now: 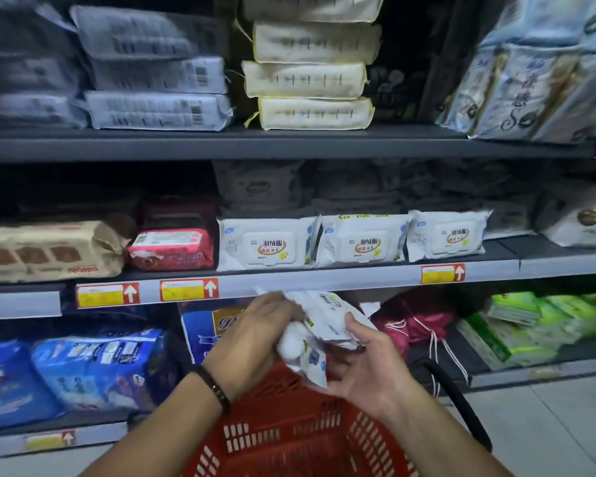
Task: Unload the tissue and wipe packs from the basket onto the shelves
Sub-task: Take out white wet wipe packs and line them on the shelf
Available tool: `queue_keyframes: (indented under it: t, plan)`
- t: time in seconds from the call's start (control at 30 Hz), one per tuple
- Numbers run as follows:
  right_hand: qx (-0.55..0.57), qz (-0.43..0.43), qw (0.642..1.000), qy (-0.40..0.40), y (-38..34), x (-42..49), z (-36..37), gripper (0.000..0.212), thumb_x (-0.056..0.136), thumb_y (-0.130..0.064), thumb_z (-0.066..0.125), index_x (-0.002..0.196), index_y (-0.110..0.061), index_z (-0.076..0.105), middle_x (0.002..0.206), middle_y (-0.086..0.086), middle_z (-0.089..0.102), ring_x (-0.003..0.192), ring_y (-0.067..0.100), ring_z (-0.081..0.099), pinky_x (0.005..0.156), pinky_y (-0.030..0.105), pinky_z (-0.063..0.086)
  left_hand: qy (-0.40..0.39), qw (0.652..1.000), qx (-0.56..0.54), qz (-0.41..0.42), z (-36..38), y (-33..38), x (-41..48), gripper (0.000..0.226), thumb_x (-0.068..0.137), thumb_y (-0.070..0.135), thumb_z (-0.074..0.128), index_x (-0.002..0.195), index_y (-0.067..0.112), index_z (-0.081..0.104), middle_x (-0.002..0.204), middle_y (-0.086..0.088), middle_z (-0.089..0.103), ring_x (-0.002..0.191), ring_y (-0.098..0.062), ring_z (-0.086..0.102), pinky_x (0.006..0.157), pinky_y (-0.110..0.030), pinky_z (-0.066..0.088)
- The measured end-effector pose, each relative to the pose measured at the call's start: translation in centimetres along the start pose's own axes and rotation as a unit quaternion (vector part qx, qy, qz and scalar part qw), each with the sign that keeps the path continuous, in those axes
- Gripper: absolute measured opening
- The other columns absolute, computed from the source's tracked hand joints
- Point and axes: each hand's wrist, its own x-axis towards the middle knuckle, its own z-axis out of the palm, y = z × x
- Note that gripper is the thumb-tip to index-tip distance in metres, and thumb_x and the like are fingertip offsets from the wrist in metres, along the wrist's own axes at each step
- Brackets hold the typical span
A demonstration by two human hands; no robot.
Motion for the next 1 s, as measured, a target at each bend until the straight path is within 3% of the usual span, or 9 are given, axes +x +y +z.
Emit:
queue_keyframes:
  t: [0.13, 0.27, 0.33, 0.43, 0.47, 0.57, 0.67, 0.73, 1.0]
  plan:
    - [0.016, 0.014, 0.998, -0.055, 0.1, -0.7, -0.2, 0.062, 0.083, -0.041, 0.068, 0.133, -0.004, 0.069, 0.128, 0.019, 0.075, 0.112, 0.04, 0.071, 0.094, 0.059, 0.057, 0.079, 0.997, -0.016, 0.015, 0.1, 0.4, -1.0, 0.047, 0.078, -0.012, 0.069, 0.111, 0.021, 0.073, 0.135, -0.003, 0.056, 0.129, -0.024, 0.058, 0.104, -0.032, 0.048]
    - [0.049, -0.051, 0.992, -0.106, 0.9, -1.1, -0.5, 0.052, 0.095, -0.031, 0.06, 0.141, -0.008, 0.064, 0.135, 0.02, 0.071, 0.127, 0.044, 0.066, 0.115, 0.065, 0.043, 0.201, 0.961, -0.16, -0.103, -0.3, 2.9, -2.4, 0.06, 0.072, -0.01, 0.086, 0.117, 0.025, 0.065, 0.15, 0.003, 0.041, 0.14, -0.012, 0.05, 0.1, -0.016, 0.049]
    - [0.065, -0.081, 0.987, -0.124, 1.1, -1.4, -0.5, 0.051, 0.098, -0.028, 0.057, 0.145, -0.01, 0.061, 0.14, 0.02, 0.068, 0.13, 0.043, 0.064, 0.114, 0.064, 0.045, 0.239, 0.864, -0.393, -0.207, -1.2, 4.9, -2.0, 0.079, 0.071, -0.018, 0.077, 0.132, 0.023, 0.048, 0.146, 0.012, 0.047, 0.133, -0.006, 0.055, 0.091, -0.02, 0.057]
    - [0.046, -0.14, 0.982, -0.119, 0.9, -1.7, -0.5, 0.051, 0.095, -0.022, 0.06, 0.145, -0.011, 0.059, 0.138, 0.022, 0.068, 0.125, 0.044, 0.066, 0.101, 0.06, 0.055, 0.228, 0.629, -0.675, -0.311, -2.1, 5.4, -1.8, 0.073, 0.064, -0.002, 0.068, 0.134, 0.012, 0.055, 0.145, -0.013, 0.06, 0.12, -0.029, 0.064, 0.083, -0.039, 0.06]
    - [0.031, -0.164, 0.98, -0.111, 0.8, -1.8, -0.5, 0.051, 0.094, -0.02, 0.062, 0.144, -0.011, 0.06, 0.137, 0.024, 0.068, 0.121, 0.045, 0.066, 0.099, 0.06, 0.054, 0.189, 0.589, -0.71, -0.338, -2.5, 5.5, -1.7, 0.063, 0.072, 0.009, 0.072, 0.134, 0.006, 0.062, 0.144, -0.02, 0.063, 0.118, -0.031, 0.065, 0.089, -0.041, 0.059]
    - [0.002, -0.206, 0.974, -0.097, 0.4, -2.1, -0.2, 0.045, 0.092, -0.015, 0.066, 0.137, -0.009, 0.063, 0.133, 0.029, 0.068, 0.104, 0.044, 0.068, 0.096, 0.058, 0.052, 0.076, 0.615, -0.678, -0.394, -3.0, 5.8, -1.7, 0.046, 0.09, 0.024, 0.065, 0.134, 0.01, 0.069, 0.133, -0.013, 0.073, 0.109, -0.025, 0.074, 0.087, -0.039, 0.063]
    - [0.007, -0.223, 0.971, -0.088, 0.6, -2.3, 0.2, 0.042, 0.094, -0.01, 0.062, 0.136, -0.006, 0.061, 0.132, 0.025, 0.07, 0.117, 0.046, 0.069, 0.106, 0.064, 0.05, 0.021, 0.635, -0.659, -0.402, -3.3, 6.2, -1.4, 0.046, 0.089, 0.026, 0.071, 0.134, 0.031, 0.061, 0.128, -0.005, 0.076, 0.111, -0.031, 0.076, 0.088, -0.064, 0.06]
    - [0.0, -0.25, 0.965, -0.077, 0.7, -2.3, 0.6, 0.041, 0.095, -0.009, 0.061, 0.136, -0.005, 0.06, 0.131, 0.023, 0.071, 0.121, 0.044, 0.068, 0.106, 0.062, 0.051, 0.04, 0.622, -0.678, -0.39, -3.1, 6.4, -1.1, 0.05, 0.09, 0.018, 0.072, 0.136, 0.031, 0.056, 0.13, -0.005, 0.075, 0.116, -0.034, 0.074, 0.091, -0.073, 0.055]
    - [0.005, -0.354, 0.935, 0.013, -0.4, -1.6, 1.6, 0.054, 0.068, -0.028, 0.094, 0.108, -0.007, 0.064, 0.119, 0.028, 0.073, 0.105, 0.036, 0.068, 0.1, 0.056, 0.051, 0.16, 0.6, -0.697, -0.36, -2.3, 6.9, 0.9, 0.052, 0.087, 0.013, 0.071, 0.138, 0.012, 0.059, 0.129, -0.015, 0.075, 0.118, -0.039, 0.071, 0.09, -0.062, 0.06]
